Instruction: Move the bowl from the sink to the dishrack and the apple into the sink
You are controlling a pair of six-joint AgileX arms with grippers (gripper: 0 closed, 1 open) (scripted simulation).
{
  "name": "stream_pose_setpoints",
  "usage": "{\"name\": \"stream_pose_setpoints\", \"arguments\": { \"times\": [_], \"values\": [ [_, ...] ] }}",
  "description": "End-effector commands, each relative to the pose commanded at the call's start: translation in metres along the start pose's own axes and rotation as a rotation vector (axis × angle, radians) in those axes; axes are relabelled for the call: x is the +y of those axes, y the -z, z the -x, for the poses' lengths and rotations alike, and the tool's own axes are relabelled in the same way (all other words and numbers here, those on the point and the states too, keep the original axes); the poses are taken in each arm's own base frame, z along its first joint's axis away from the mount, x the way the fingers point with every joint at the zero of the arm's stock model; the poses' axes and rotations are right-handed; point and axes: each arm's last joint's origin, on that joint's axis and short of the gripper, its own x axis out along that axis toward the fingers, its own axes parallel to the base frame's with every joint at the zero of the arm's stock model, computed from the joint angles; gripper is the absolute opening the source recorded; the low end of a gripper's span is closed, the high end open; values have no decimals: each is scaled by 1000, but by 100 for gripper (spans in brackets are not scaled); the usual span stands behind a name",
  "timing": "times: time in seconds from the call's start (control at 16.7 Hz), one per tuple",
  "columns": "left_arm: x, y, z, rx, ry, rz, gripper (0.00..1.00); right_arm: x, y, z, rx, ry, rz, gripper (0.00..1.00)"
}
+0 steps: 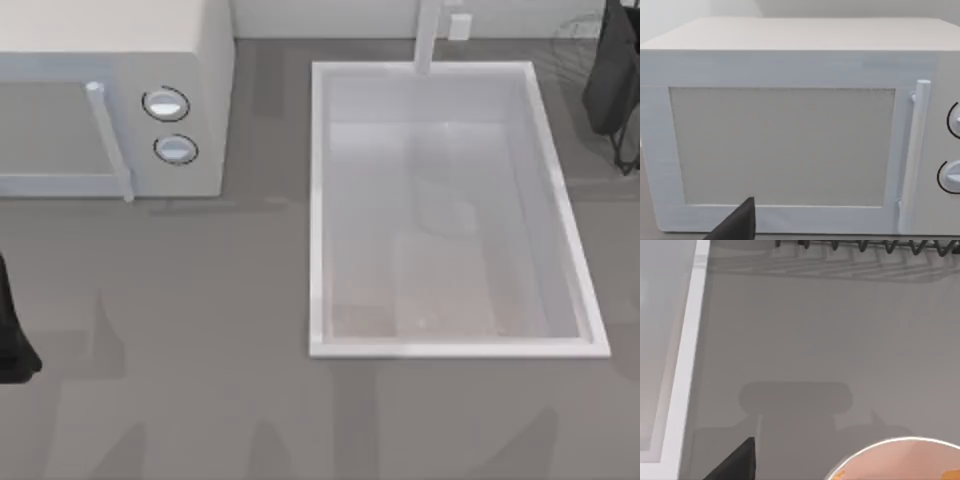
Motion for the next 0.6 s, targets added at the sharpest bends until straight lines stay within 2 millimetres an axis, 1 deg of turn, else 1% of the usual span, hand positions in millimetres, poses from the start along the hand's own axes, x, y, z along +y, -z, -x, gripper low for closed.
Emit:
{"name": "stream_pose_setpoints", "arguments": {
  "times": [0.18, 0.36, 0.48, 0.6],
  "values": [
    [0, 0, 0, 0, 0, 0, 100, -13, -19, -15, 306, -1, 15, 100],
    [0, 0, 0, 0, 0, 0, 100, -27, -33, -37, 591, -32, 14, 100],
    [0, 0, 0, 0, 0, 0, 100, -36, -39, -51, 747, -63, 6, 100],
    [0, 0, 0, 0, 0, 0, 100, -44, -43, -63, 863, -92, -3, 100]
  ]
}}
